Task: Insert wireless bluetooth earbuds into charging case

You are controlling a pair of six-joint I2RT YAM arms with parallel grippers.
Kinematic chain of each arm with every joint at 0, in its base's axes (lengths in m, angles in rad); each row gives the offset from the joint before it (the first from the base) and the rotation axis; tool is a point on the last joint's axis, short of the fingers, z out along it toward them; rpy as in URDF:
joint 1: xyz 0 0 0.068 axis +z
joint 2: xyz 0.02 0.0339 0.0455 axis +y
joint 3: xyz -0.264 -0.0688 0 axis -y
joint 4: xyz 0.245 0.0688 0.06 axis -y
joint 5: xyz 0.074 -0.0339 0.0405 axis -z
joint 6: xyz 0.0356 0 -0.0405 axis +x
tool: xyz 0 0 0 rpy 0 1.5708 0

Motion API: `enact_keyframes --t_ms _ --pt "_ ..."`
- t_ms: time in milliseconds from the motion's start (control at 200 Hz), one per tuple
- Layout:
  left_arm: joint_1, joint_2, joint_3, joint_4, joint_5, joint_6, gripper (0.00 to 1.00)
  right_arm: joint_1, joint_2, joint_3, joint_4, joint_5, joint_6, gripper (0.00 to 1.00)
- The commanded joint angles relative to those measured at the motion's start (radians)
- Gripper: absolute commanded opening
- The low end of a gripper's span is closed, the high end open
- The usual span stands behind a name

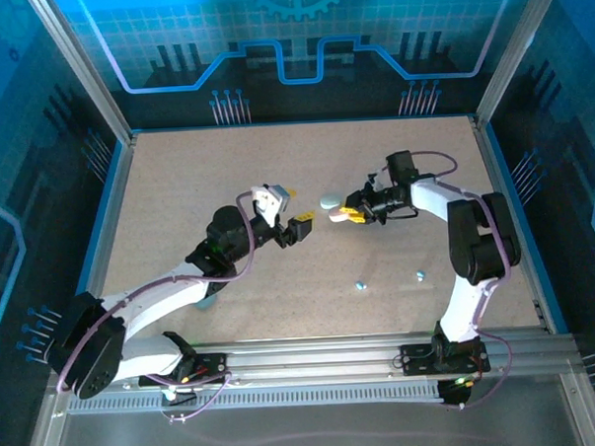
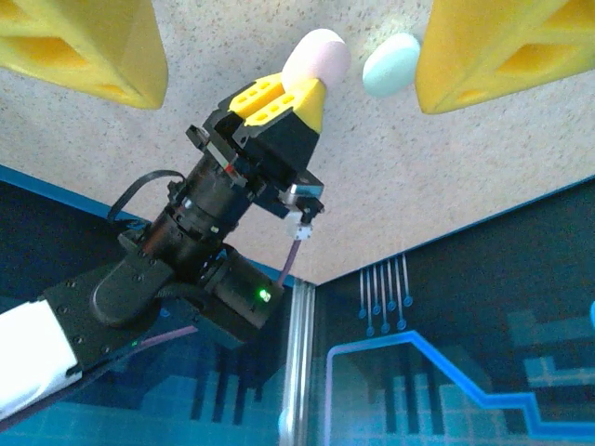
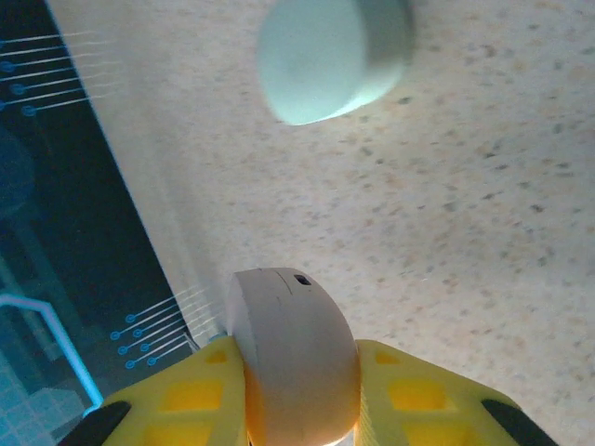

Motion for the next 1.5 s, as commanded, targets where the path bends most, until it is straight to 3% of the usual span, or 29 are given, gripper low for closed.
enact_keyframes --t_ms 0,355,640,840,1121,1346,1496 --pt "-0.002 -0.050 0.048 -0.144 -0.080 -0.031 0.71 0.028 0.068 0.056 0.021 -0.022 -0.043 0.20" --pt "0.025 -0.082 0.096 -0.308 -0.144 -0.106 0.72 0.045 0.142 0.078 -0.073 0.077 -0.129 0.28" --pt "0.033 -0.121 0.150 -0.456 -0.177 -0.176 0.72 0.044 0.095 0.079 -0.180 0.185 -0.191 0.50" --pt "0.034 -0.163 0.259 -0.746 -0.216 -0.284 0.72 0.042 -0.017 0.088 -0.250 0.262 -0.219 0.69" --pt "0.043 -0.276 0.214 -0.899 -0.357 -0.417 0.72 0.049 -0.273 0.141 -0.322 0.425 -0.271 0.74" --pt "0.086 -0.300 0.201 -1.056 -0.544 -0.597 0.73 0.097 -0.487 0.166 -0.273 0.669 -0.401 0.77" --pt "0.132 -0.316 0.173 -1.143 -0.583 -0.697 0.78 0.073 -0.527 0.177 -0.261 0.679 -0.387 0.83"
